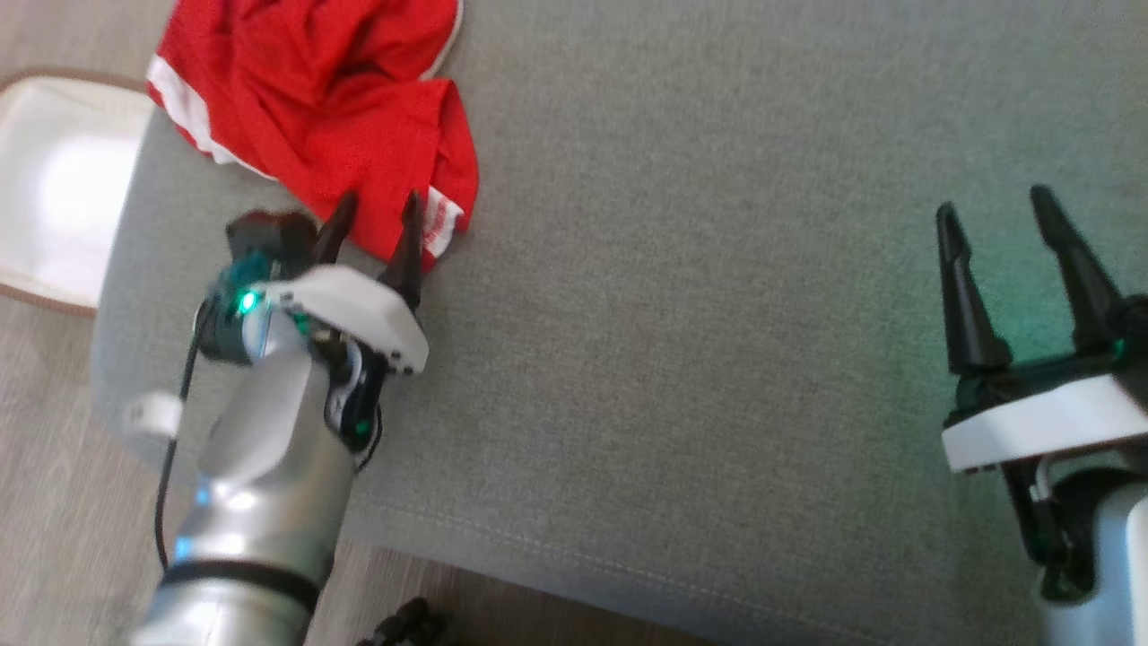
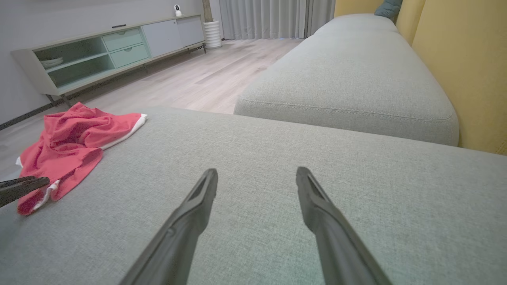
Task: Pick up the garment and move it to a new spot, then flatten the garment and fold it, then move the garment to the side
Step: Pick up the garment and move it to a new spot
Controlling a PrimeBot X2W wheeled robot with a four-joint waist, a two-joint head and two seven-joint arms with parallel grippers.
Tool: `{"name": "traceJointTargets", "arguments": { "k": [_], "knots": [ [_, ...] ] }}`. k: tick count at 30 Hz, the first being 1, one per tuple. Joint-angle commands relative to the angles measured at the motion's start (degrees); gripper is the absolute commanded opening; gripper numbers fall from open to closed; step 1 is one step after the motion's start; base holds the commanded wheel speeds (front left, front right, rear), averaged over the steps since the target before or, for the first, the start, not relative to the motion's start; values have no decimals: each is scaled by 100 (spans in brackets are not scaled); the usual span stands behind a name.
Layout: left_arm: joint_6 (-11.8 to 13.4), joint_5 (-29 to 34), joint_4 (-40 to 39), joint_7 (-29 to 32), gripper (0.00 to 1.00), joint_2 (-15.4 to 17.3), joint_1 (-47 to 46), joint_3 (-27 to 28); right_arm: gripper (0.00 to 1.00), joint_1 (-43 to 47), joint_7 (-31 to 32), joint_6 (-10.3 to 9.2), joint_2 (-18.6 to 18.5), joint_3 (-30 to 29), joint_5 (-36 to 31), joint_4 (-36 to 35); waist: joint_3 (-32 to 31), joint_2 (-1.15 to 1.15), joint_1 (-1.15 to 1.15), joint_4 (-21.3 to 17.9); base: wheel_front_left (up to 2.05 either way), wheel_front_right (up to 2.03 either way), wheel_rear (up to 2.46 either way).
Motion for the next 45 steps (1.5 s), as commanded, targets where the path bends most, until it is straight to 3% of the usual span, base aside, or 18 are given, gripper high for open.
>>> {"name": "traceJointTargets", "arguments": {
  "k": [1, 9, 10, 12, 15, 21, 24, 34, 35, 38, 45],
  "knots": [
    [-48, -111, 207, 41, 100, 146, -298, 62, 100, -175, 38, -5, -81, 123, -60, -262, 267, 0, -2, -15, 0, 0, 0],
    [-201, -650, 1527, 1066, 100, 145, -1017, -520, 100, -250, 78, -5, -121, 122, -21, -233, 338, 0, -2, -24, 0, 0, 0],
    [-210, -724, 1619, 1205, 94, 144, -1070, -592, 100, -248, 76, -5, -120, 119, -20, -222, 324, 0, -2, -25, 0, 0, 0],
    [-220, -801, 1717, 1301, 0, 144, -1154, -730, 100, -238, 68, -5, -106, 102, -14, -192, 283, 0, -2, -20, 0, 0, 0],
    [-175, -796, 1778, 1065, 0, 144, -1240, -854, 100, -220, 36, -5, -72, 79, 4, -147, 179, 0, -2, -12, 0, 0, 0],
    [191, -690, 1674, 53, 0, 220, -1243, -830, 100, -183, -121, -5, 1, 88, 45, -32, -177, 0, -2, -88, 0, 0, 0],
    [384, -603, 1285, -167, 0, 329, -1130, -781, 100, -151, -220, -5, 53, 83, 78, 41, -400, 0, -2, -169, 0, 0, 0],
    [951, 117, -2381, -207, 0, 770, 499, -411, 100, 87, -559, -5, 218, 28, 236, 256, -1039, 0, -2, -649, 0, 0, 0],
    [971, 221, -2968, -207, 0, 797, 813, -447, 100, 130, -601, -5, 235, 30, 260, 279, -1115, 0, -2, -795, 0, 0, 0],
    [950, 351, -3639, -207, 0, 806, 1159, -604, 100, 159, -663, -5, 249, 56, 312, 309, -1180, 0, -2, -1056, 0, 0, 0],
    [690, 466, -4308, 87, 0, 649, 1285, -1230, 100, 176, -822, -5, 259, 80, 539, 404, -1096, 0, -2, -1812, 0, 0, 0]
  ]
}}
